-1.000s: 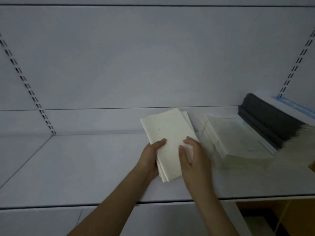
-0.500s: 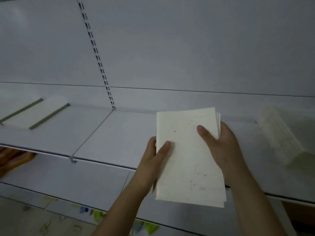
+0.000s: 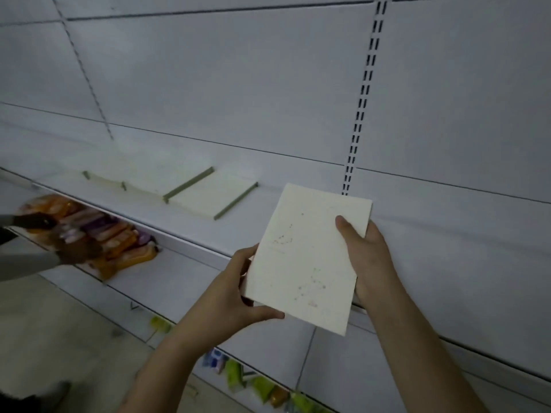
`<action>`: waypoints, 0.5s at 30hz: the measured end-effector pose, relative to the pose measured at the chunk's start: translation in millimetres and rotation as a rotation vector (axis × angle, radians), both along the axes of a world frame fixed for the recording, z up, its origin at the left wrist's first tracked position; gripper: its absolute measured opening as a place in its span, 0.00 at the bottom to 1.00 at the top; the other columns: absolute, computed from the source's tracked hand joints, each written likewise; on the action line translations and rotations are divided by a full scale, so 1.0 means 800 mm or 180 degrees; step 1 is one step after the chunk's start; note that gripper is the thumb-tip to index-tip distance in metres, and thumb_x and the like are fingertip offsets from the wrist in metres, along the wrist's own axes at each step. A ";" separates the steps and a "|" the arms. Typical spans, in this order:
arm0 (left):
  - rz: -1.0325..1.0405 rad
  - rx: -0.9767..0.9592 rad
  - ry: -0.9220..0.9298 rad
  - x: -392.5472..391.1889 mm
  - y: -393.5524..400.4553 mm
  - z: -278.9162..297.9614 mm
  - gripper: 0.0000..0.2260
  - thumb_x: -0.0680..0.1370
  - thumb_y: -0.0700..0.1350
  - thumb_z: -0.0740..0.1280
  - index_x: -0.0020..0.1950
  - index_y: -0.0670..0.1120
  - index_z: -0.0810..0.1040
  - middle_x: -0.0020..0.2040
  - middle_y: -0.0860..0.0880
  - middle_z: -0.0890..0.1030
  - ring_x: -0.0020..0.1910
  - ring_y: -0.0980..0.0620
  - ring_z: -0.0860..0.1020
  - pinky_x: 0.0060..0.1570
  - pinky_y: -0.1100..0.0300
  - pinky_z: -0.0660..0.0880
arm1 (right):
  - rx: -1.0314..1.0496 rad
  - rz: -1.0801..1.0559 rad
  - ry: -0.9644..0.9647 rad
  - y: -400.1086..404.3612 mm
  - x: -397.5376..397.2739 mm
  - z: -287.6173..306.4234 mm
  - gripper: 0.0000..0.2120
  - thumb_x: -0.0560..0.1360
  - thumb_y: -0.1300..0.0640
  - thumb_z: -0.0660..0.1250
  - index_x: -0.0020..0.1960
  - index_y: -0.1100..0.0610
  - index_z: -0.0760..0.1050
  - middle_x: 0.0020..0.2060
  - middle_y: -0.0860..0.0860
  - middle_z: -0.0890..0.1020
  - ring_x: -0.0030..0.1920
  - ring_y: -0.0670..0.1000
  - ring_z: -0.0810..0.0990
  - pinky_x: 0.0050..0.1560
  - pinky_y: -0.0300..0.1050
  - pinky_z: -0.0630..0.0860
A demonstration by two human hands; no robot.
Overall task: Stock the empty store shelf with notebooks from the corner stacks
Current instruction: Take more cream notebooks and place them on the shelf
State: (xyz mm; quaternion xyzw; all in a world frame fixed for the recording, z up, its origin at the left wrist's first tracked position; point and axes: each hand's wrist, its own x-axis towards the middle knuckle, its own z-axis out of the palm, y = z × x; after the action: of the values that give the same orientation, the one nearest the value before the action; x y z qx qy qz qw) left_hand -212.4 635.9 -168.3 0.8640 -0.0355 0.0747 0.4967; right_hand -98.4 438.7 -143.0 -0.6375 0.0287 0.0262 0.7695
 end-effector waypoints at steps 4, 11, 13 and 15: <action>0.0324 0.0356 0.0054 0.002 0.091 0.007 0.43 0.63 0.54 0.81 0.71 0.61 0.60 0.61 0.66 0.71 0.57 0.68 0.72 0.46 0.70 0.76 | 0.0096 0.0315 0.0139 0.103 0.005 -0.001 0.14 0.77 0.52 0.67 0.62 0.53 0.75 0.52 0.51 0.83 0.50 0.53 0.83 0.48 0.52 0.81; 0.0457 0.1060 -0.0099 0.060 0.211 0.033 0.45 0.67 0.57 0.77 0.77 0.56 0.56 0.67 0.59 0.67 0.55 0.59 0.73 0.52 0.64 0.76 | 0.0035 0.0395 0.0092 0.221 0.071 0.031 0.12 0.79 0.57 0.66 0.61 0.59 0.75 0.52 0.53 0.83 0.48 0.53 0.83 0.47 0.49 0.80; 0.0527 0.1084 -0.0155 0.088 0.240 0.041 0.43 0.67 0.54 0.78 0.76 0.55 0.59 0.66 0.58 0.70 0.53 0.58 0.74 0.50 0.65 0.75 | -0.0040 0.0431 0.0026 0.249 0.099 0.037 0.13 0.79 0.57 0.66 0.61 0.59 0.75 0.52 0.53 0.83 0.50 0.53 0.83 0.50 0.51 0.80; 0.0534 0.1112 -0.0188 0.118 0.267 0.050 0.41 0.67 0.52 0.79 0.75 0.56 0.62 0.64 0.57 0.73 0.50 0.58 0.74 0.48 0.65 0.73 | -0.0154 0.0513 -0.0068 0.274 0.130 0.042 0.12 0.79 0.58 0.64 0.62 0.60 0.75 0.54 0.53 0.83 0.52 0.53 0.83 0.54 0.51 0.79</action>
State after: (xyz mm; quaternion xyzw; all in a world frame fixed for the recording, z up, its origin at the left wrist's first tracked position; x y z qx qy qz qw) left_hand -117.7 849.3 -128.1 0.9344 0.0096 0.1339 0.3299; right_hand 5.5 658.2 -109.8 -0.6564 -0.0304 0.0805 0.7495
